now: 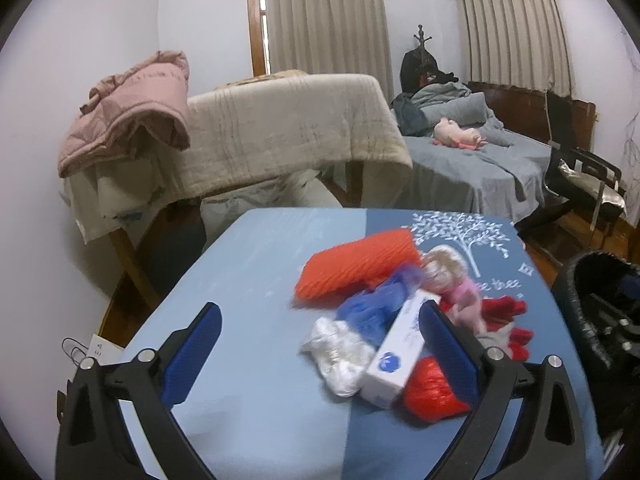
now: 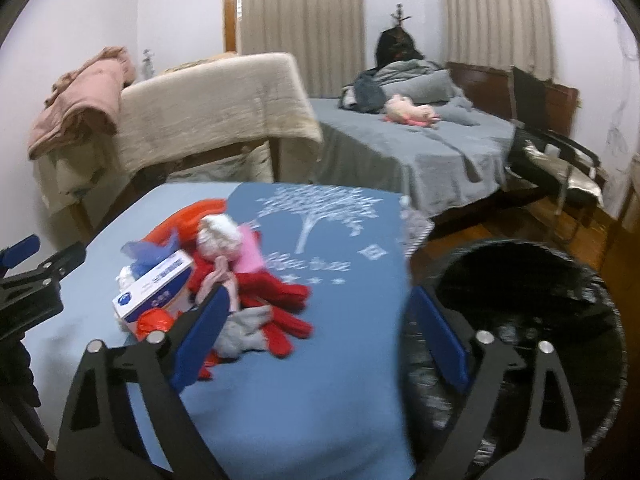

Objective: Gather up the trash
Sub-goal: 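Grasp the grey sock with the right tool while the left tool grasps the white tissue box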

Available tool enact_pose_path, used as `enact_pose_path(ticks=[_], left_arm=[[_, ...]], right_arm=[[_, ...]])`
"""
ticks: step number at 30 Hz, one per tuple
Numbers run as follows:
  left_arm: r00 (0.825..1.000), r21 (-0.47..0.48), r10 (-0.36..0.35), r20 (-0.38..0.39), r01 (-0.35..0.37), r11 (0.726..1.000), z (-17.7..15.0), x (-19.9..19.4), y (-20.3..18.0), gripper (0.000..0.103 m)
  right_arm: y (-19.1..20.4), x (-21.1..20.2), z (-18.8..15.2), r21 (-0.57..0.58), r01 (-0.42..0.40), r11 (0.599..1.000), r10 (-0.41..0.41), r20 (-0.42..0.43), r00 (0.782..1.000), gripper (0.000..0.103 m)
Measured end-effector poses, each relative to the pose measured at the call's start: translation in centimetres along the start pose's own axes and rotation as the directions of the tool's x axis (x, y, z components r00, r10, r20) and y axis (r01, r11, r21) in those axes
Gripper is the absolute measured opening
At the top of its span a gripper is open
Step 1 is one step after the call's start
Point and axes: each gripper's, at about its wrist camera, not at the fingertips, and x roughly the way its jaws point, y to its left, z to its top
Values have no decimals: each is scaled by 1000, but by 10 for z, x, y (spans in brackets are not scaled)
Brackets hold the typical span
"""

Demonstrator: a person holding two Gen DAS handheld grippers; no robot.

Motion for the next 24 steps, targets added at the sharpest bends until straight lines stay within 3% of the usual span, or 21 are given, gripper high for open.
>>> enact_pose_path(ticks=[5,12,15,17,18,24], left_arm=[[999,-13,-14,-35,14,1000,-9,17,15,93],[996,-30,-38,-80,36,999,-20,32,25,89],[995,-26,-46,-90,44,999,-24,33,24,88],[994,-20,-55,-93,54,998,-25,34,22,87],[994,-18,-60,-93,58,998,-25,34,22,87],[991,-18,-102,-85,101,995,-24,29,14,83]], right_arm=[[29,29,-8,-32,-81,996,79,-61,995,70],[56,53,-20,-72,-127,989,116,-136,984,60],[60,61,-26,-84,-149,985,133,-170,976,49],[63,66,-28,-83,-172,982,153,-197,968,32],[63,68,-29,-71,-203,977,184,-210,960,32],[59,58,-24,-51,-212,976,199,-193,961,29]])
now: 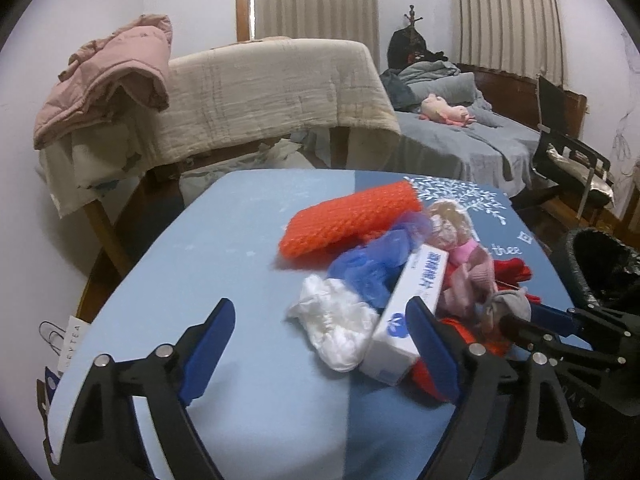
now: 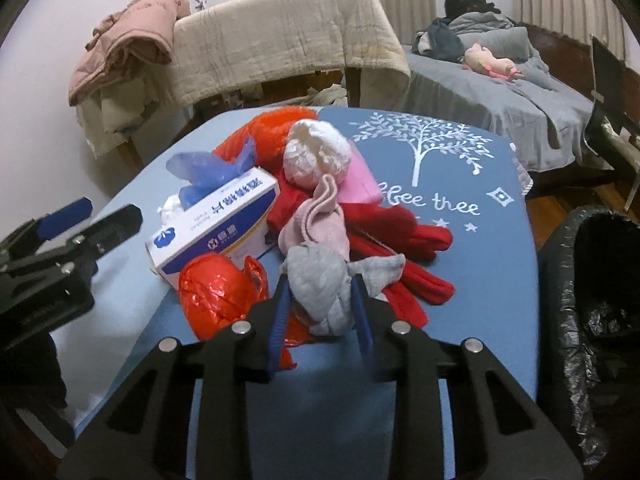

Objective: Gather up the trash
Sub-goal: 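Grasp the grey sock with the right tool while the left tool grasps the white tissue box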

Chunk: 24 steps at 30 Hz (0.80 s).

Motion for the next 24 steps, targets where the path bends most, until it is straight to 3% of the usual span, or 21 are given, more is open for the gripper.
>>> enact_pose_path(ticks=[12,20,24], left_arm=[[994,76,-104,-17,105,992,-1,13,-34,59],[992,133,-97,-79,107,985,-9,36,-51,46],[990,126,-120,-71,128,984,-8,32,-50,37]], right_arm=[[-29,-35,6,35,34,999,-36,57,998,29],[-43,-40,0,61,50,997,-53,60,997,29],[-45,-40,0,66,49,997,-53,59,997,29]])
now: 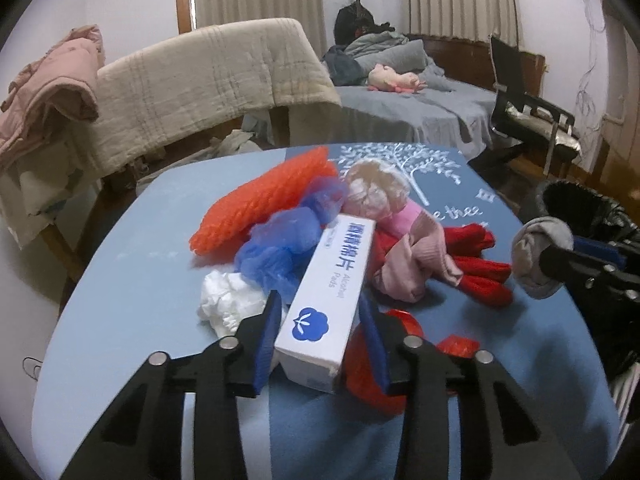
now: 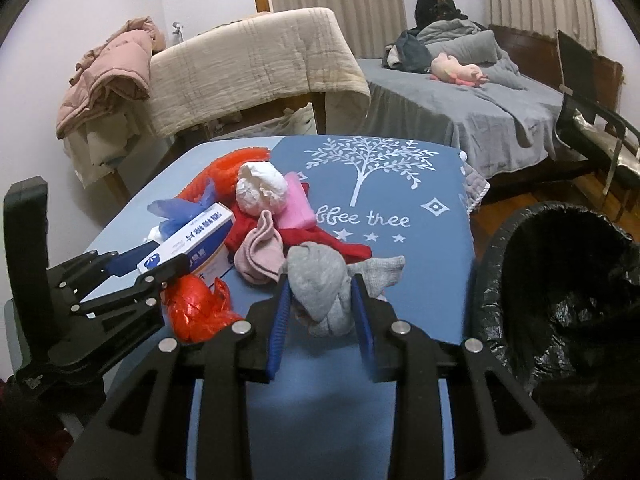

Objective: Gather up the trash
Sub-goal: 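Grasp the grey sock with the right tool while the left tool grasps the white tissue box, then carry the grey sock and tissue box over the bin and release both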

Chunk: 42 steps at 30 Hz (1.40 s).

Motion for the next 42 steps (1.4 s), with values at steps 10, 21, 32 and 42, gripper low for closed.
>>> enact_pose_path(ticks=[10,21,32,42], left_arm=[[992,-35,-17,124,21,999,22,-46,-3,31],[998,41,-59,31,57,998,6,-25,-32,30],[997,17,-45,58,44,999,11,-24,-31,30],[982,41,-110,154,105,994,49,-56,-54,30]], right_arm=[[-11,-22,5,22,-3,1000,2,56,998,29],[-25,-24,-7,50,15,999,-17,23,1000,30],[-32,-23,-7,66,25,997,-26,23,999,30],[-56,-59,7,101,64,993,-76,123,989,30]])
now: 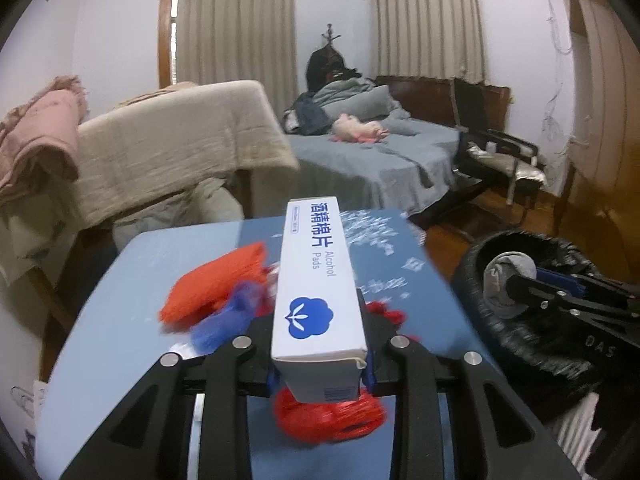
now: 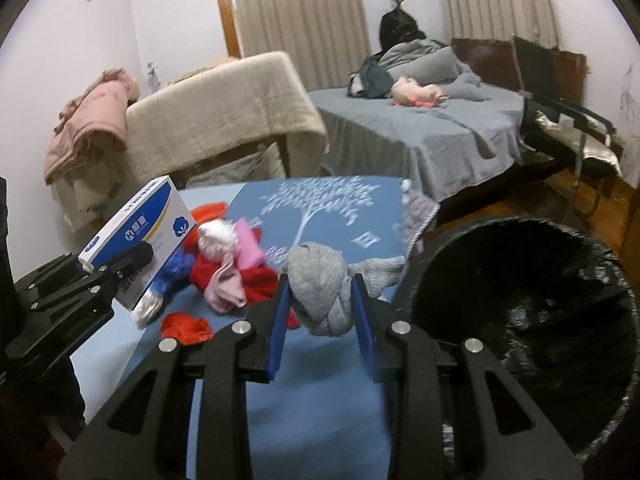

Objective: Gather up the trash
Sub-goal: 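Carry the grey sock and tissue box over the bin and release both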

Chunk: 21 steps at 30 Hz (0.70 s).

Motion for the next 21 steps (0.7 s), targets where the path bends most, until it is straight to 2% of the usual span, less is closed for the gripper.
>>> enact_pose_path(ticks=[6,12,18,21], left_arm=[[995,52,-99,8,98,994,12,13,-48,30],[980,80,-197,-9,197,977,16,30,-93,30],[956,98,-292,-35,294,951,21,48,-138,30],[938,95,-344,-45,347,933,25,58,-159,31]], right_arm=[[-40,-26,6,36,102,994,-103,42,994,30],[-84,-42,-2,77,207,975,-210,39,977,30],[-132,-57,-13,137,305,942,-312,27,950,30],[-150,-63,-19,157,350,924,-357,23,934,32]])
